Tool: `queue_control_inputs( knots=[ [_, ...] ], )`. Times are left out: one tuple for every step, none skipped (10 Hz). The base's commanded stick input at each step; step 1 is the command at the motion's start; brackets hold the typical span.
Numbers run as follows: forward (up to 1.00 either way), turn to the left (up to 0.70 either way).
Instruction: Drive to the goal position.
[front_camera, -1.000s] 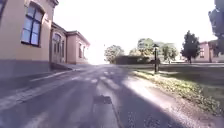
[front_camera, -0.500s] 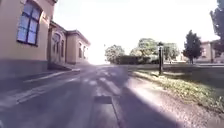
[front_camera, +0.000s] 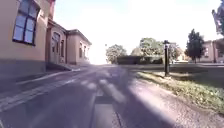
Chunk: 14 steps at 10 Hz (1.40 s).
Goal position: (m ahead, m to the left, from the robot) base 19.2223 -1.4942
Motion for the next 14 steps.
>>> queue_control_inputs(
  knots=[
    [0.7,0.0],
    [0.7,0.0],
    [0.7,0.0],
    [0.7,0.0],
    [0.7,0.0],
    [0.7,0.0],
    [0.7,0.0],
    [0.7,0.0],
    [0.7,-0.02],
    [0.7,-0.13],
    [0.7,-0.11],
    [0.7,-0.04],
    [0.7,0.0],
    [0.7,0.0]
  ],
)
